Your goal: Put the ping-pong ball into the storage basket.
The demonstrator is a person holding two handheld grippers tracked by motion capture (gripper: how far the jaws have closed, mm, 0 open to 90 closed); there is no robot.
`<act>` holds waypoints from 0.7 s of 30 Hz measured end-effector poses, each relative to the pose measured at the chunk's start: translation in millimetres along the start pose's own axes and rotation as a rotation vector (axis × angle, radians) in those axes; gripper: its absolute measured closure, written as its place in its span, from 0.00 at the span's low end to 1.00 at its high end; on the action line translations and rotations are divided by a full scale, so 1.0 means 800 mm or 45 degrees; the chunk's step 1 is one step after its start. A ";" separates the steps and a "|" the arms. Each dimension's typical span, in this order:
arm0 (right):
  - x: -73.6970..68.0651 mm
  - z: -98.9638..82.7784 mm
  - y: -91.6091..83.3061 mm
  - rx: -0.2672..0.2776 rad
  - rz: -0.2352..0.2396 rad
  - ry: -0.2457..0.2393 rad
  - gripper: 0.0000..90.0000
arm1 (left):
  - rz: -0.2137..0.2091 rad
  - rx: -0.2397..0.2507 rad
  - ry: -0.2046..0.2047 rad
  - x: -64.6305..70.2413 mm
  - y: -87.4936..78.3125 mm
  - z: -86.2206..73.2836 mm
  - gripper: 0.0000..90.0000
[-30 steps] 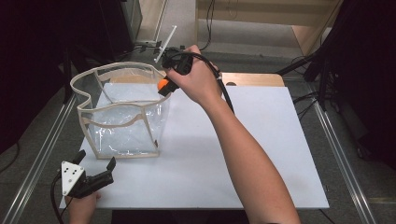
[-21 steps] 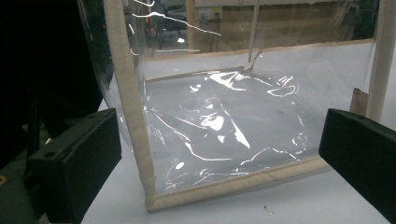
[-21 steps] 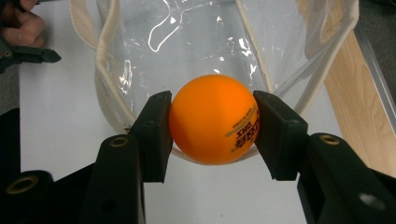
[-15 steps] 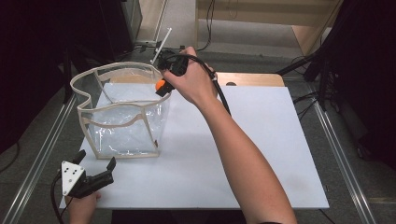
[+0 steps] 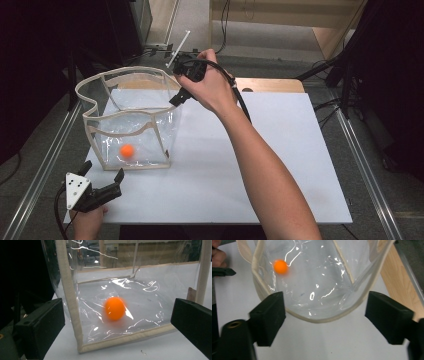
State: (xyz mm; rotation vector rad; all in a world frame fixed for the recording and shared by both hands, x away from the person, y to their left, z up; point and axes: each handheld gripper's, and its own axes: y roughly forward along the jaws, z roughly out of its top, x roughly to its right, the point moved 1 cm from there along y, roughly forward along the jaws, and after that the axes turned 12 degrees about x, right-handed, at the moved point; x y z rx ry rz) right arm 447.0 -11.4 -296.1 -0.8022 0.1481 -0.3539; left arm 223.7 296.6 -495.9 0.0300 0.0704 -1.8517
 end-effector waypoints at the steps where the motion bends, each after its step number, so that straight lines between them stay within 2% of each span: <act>1: 0.000 -0.002 -0.002 -0.003 0.002 0.006 0.14 | 0.000 0.000 0.000 0.000 0.000 0.000 0.00; 2: 0.000 -0.004 -0.003 -0.002 0.003 0.008 0.10 | 0.000 -0.001 0.001 0.000 0.000 0.000 0.00; 4: 0.000 -0.007 -0.006 0.005 -0.017 0.010 0.09 | 0.000 0.000 0.001 0.000 0.000 0.000 0.00; 6: 0.000 -0.012 -0.007 -0.011 -0.048 0.014 0.00 | 0.000 -0.001 0.002 0.000 0.000 0.000 0.00; 9: 0.000 -0.018 -0.007 -0.041 -0.038 0.029 0.00 | 0.000 0.000 0.003 0.001 0.000 0.000 0.00; 10: -0.001 -0.020 -0.008 -0.039 -0.053 0.029 0.00 | 0.000 0.000 0.002 0.001 0.000 0.000 0.00; 12: -0.001 -0.025 -0.009 -0.038 -0.037 0.037 0.00 | 0.001 -0.001 0.002 0.001 0.000 0.000 0.00; 21: -0.005 -0.044 -0.007 -0.052 -0.050 0.048 0.00 | 0.000 -0.001 0.005 0.001 0.000 0.000 0.00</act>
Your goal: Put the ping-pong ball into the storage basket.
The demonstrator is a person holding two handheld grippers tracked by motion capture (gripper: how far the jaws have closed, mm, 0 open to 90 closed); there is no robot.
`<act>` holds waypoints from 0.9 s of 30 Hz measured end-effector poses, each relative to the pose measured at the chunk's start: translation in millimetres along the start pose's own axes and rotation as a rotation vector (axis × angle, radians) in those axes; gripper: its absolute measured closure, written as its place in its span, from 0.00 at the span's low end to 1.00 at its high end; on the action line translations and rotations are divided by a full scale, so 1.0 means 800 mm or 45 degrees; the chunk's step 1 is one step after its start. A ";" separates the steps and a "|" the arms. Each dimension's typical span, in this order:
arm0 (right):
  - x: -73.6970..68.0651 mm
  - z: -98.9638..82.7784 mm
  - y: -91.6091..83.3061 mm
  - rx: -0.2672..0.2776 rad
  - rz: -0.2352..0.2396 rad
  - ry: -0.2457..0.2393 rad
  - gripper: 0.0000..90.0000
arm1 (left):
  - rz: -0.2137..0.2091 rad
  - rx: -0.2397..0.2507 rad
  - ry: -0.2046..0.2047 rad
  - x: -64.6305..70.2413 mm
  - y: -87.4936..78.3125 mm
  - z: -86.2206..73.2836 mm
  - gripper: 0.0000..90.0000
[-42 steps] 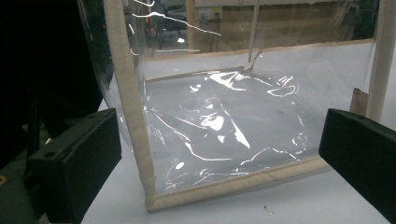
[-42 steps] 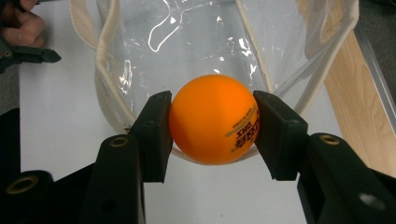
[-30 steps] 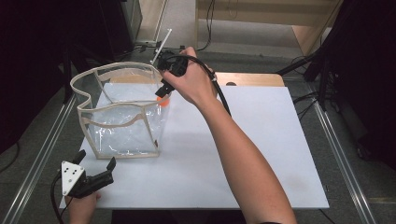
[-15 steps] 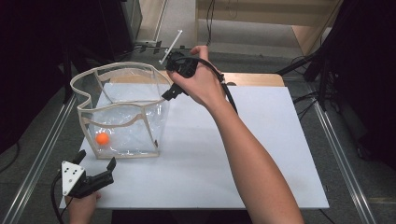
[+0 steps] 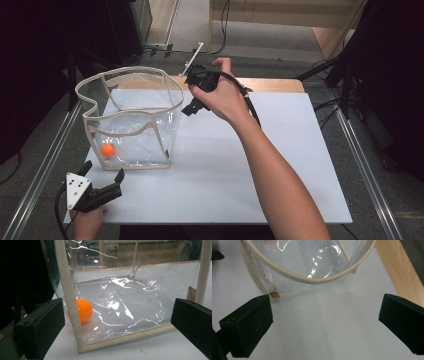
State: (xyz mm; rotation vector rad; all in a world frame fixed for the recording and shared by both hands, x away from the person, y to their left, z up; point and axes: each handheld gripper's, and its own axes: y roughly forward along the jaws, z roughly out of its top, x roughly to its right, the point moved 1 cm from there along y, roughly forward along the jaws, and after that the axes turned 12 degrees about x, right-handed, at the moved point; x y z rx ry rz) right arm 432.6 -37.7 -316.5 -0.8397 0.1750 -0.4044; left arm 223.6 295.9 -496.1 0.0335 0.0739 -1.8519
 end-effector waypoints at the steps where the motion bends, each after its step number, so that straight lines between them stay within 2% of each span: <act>1: 0.000 -0.002 0.001 -0.003 0.004 -0.007 0.00 | 0.000 -0.001 0.001 0.000 0.000 0.000 0.00; 18: -0.007 -0.027 0.008 -0.025 0.025 -0.001 0.00 | -0.001 -0.001 -0.001 0.000 0.000 0.000 0.00; 24: -0.008 -0.037 0.009 -0.010 0.033 -0.003 0.00 | 0.000 -0.001 -0.002 0.000 0.000 0.000 0.00; 27: -0.010 -0.042 0.009 0.000 0.033 0.016 0.00 | -0.001 -0.001 -0.002 0.000 0.000 0.000 0.00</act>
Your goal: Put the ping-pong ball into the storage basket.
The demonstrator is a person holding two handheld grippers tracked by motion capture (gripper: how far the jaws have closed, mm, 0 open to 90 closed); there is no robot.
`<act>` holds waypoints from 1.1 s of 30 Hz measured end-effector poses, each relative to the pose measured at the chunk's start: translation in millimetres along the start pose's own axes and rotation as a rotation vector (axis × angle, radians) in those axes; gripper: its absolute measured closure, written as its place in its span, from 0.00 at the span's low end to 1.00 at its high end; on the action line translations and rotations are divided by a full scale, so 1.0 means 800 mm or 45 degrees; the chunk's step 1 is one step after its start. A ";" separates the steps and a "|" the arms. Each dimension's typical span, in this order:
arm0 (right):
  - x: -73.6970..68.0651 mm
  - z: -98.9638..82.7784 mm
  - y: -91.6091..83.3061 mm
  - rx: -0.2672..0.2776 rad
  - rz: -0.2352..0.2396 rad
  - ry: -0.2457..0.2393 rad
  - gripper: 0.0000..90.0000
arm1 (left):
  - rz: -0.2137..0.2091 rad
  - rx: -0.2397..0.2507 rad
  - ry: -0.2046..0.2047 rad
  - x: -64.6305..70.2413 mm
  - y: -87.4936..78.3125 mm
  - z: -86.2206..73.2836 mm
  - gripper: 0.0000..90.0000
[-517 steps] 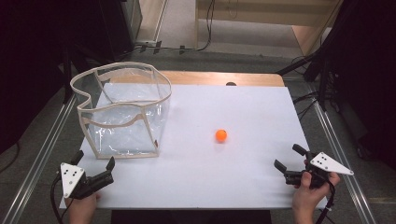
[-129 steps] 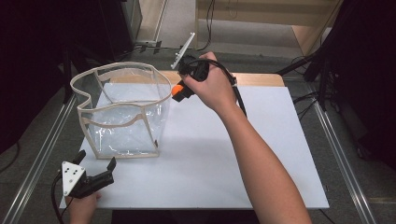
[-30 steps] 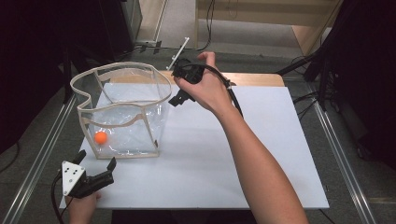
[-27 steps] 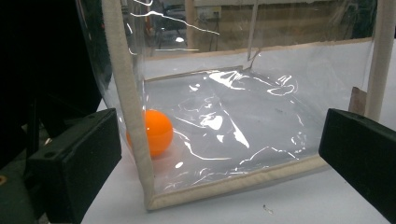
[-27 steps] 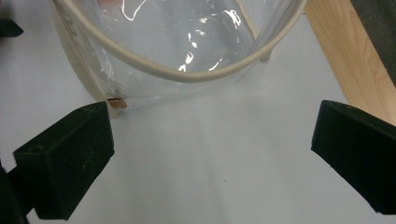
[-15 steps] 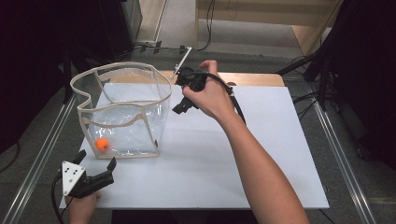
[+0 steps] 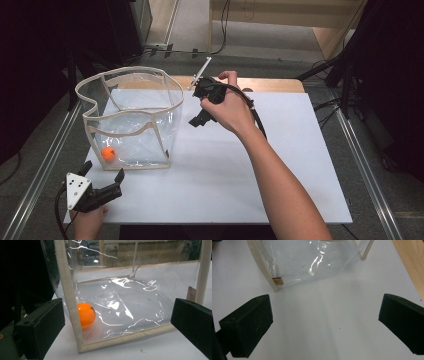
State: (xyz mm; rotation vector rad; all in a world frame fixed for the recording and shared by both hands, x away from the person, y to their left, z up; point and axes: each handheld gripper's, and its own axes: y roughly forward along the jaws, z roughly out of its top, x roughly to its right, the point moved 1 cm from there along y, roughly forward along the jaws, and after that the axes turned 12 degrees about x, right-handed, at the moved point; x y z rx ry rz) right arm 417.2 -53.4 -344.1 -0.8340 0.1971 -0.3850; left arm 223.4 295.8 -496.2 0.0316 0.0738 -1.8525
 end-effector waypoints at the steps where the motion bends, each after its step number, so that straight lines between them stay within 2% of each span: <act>1: 0.000 -0.001 0.000 -0.003 0.002 -0.006 0.00 | 0.000 0.000 0.000 0.000 0.000 0.000 0.00; 12: -0.002 -0.022 0.002 -0.030 -0.010 0.000 0.00 | 0.001 0.000 0.000 0.000 0.000 0.000 0.00; 33: -0.005 -0.073 -0.001 0.001 -0.021 0.045 0.00 | 0.003 0.000 0.003 0.001 0.000 0.000 0.00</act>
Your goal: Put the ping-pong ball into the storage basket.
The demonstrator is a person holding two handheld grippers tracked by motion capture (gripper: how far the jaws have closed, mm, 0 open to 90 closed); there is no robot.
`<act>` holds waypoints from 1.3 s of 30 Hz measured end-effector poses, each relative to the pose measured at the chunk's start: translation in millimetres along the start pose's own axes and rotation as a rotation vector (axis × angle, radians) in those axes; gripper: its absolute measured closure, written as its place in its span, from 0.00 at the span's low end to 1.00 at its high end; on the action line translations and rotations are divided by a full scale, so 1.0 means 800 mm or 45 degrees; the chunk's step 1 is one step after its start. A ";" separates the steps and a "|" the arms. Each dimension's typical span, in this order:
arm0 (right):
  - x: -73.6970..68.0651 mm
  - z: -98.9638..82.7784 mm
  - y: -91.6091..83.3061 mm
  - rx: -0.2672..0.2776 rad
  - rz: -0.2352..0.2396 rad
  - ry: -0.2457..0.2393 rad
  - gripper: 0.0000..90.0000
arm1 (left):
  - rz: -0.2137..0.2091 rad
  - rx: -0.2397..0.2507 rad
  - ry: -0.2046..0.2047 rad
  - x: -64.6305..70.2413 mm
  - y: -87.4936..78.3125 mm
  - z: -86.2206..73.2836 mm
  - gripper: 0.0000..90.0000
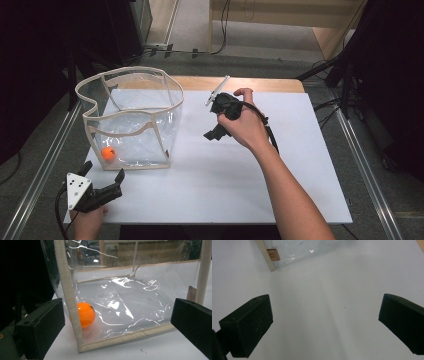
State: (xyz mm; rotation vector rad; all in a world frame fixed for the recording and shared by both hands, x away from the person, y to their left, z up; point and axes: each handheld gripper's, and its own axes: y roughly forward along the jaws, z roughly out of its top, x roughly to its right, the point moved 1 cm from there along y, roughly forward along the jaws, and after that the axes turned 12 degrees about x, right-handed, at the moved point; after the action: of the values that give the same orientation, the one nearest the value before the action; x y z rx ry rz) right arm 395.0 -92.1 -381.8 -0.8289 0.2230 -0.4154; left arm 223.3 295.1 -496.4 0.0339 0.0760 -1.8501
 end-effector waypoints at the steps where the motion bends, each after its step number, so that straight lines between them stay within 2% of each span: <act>1: 0.000 -0.003 0.000 -0.005 0.001 0.003 0.00 | 0.000 0.000 -0.001 0.000 0.000 0.000 0.00; 8: -0.001 -0.021 0.004 -0.010 -0.015 0.019 0.00 | 0.000 -0.005 0.008 0.001 0.000 0.000 0.00; 20: -0.006 -0.046 0.005 0.008 -0.005 0.031 0.00 | -0.003 -0.009 0.014 0.001 0.000 0.000 0.00; 29: -0.011 -0.070 -0.002 0.031 -0.015 0.073 0.00 | -0.001 -0.009 0.014 0.001 0.000 0.000 0.00; 32: -0.010 -0.078 -0.003 0.044 -0.005 0.063 0.00 | 0.000 -0.009 0.015 0.002 0.001 0.000 0.00; 39: -0.009 -0.096 -0.010 0.070 -0.015 0.101 0.00 | -0.001 -0.008 0.015 0.002 0.000 0.000 0.00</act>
State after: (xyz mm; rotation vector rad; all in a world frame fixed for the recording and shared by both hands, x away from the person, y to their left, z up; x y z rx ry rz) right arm 359.2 -144.6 -425.8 -0.7610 0.2792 -0.4642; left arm 223.3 293.8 -496.8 0.0405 0.0898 -1.8507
